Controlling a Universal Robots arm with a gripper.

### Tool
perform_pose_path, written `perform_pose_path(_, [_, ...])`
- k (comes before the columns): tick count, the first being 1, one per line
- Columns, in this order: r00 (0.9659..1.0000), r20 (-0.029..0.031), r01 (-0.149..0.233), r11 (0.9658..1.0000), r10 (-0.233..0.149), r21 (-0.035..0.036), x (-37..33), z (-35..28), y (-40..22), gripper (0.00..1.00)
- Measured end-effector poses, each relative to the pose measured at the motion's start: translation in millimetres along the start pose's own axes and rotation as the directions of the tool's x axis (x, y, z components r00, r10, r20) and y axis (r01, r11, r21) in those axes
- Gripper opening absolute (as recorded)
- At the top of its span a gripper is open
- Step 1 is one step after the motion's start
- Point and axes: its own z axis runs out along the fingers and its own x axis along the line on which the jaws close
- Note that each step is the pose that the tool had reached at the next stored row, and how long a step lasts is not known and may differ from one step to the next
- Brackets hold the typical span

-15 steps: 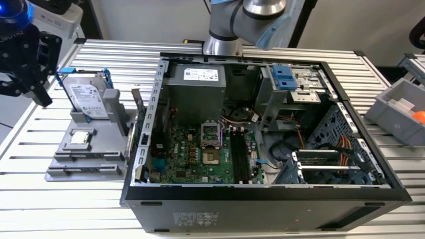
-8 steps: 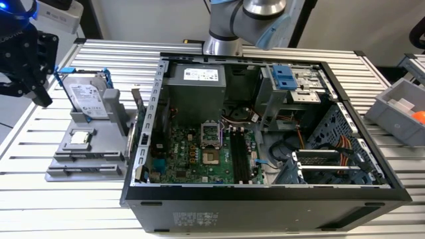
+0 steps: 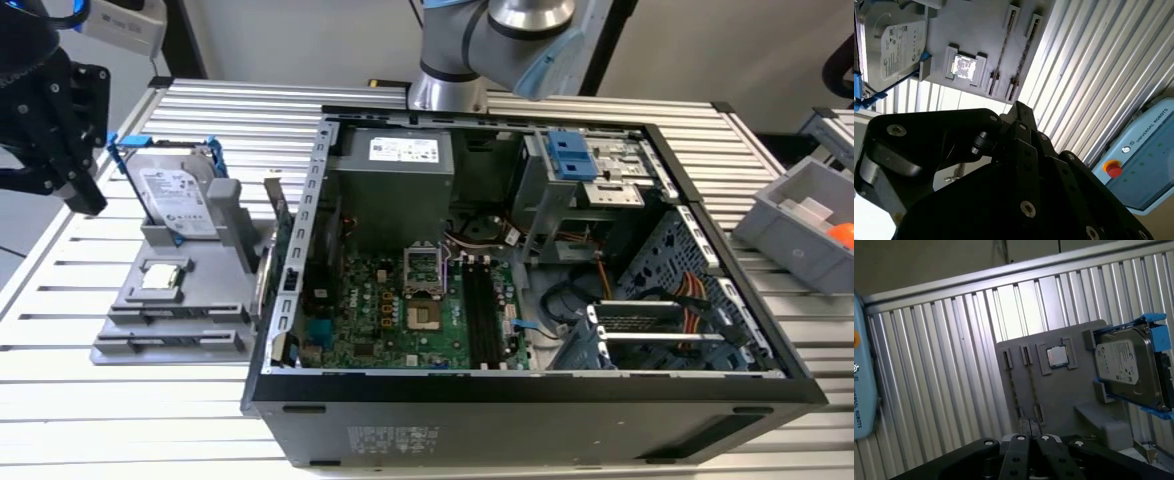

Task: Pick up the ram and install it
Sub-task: 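Pick up the ram and move it above insertion slot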

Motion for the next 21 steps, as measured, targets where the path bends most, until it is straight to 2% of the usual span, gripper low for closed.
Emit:
perform_pose_path(2, [0.9996,0.0000,0.028,0.9996,-0.028,0.0030,0.0,0.1,0.0,0.00])
perform_pose_path(5, [0.9984,-0.0008,0.057,0.9984,-0.057,0.0034,0.0,0.1,0.0,0.00])
perform_pose_path(8, [0.9958,-0.0015,0.092,0.9958,-0.092,0.0039,0.0,0.4,-0.1,0.00])
perform_pose_path(11, [0.9938,-0.0021,0.111,0.9938,-0.111,0.0040,0.0,0.3,-0.1,0.00])
perform_pose_path(14, [0.9935,-0.0021,0.114,0.9935,-0.114,0.0039,0.0,0.4,-0.1,0.00])
perform_pose_path(15, [0.9934,-0.0003,0.114,0.9934,-0.114,0.0039,-0.1,0.3,-0.1,0.00])
perform_pose_path(16, [0.9933,0.0075,0.115,0.9934,-0.115,0.0048,-0.1,0.5,-0.1,0.00])
perform_pose_path(18, [0.9927,0.0341,0.115,0.9933,-0.115,0.0051,-0.1,1.0,-0.1,0.00])
perform_pose_path(19, [0.9926,0.0383,0.116,0.9933,-0.116,0.0052,-0.1,1.5,-0.1,0.00])
perform_pose_path(21, [0.9926,0.0382,0.116,0.9933,-0.116,0.0051,-0.1,2.0,-0.1,0.00])
